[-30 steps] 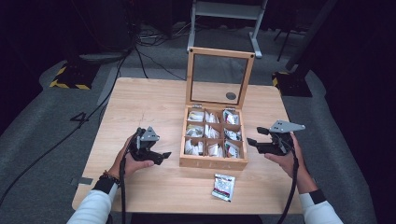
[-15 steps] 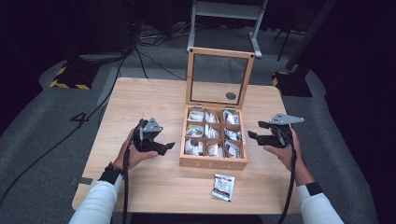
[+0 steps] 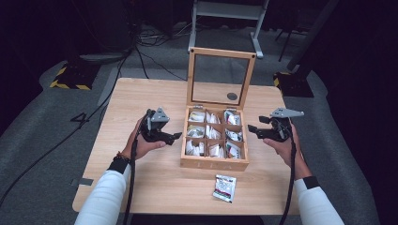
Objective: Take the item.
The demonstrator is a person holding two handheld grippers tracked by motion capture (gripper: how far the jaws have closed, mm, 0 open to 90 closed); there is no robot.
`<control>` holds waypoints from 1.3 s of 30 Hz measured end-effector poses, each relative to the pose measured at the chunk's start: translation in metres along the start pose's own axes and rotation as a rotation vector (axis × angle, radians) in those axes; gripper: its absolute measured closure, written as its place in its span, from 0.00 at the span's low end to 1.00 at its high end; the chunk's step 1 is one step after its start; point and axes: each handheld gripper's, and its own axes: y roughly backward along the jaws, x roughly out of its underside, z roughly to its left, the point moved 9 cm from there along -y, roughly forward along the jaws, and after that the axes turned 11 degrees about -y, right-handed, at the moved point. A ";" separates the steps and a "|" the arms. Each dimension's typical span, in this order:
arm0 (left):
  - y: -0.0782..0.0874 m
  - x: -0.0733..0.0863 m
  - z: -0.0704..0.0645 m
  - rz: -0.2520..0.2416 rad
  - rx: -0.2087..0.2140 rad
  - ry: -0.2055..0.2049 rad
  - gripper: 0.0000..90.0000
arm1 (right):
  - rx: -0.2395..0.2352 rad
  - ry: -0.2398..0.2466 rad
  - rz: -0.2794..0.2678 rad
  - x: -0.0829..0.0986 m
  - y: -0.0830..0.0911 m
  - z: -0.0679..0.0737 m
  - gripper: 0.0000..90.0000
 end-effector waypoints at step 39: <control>-0.051 -0.062 0.060 0.017 -0.086 0.077 0.24 | 0.074 -0.068 0.000 -0.049 -0.058 -0.025 0.42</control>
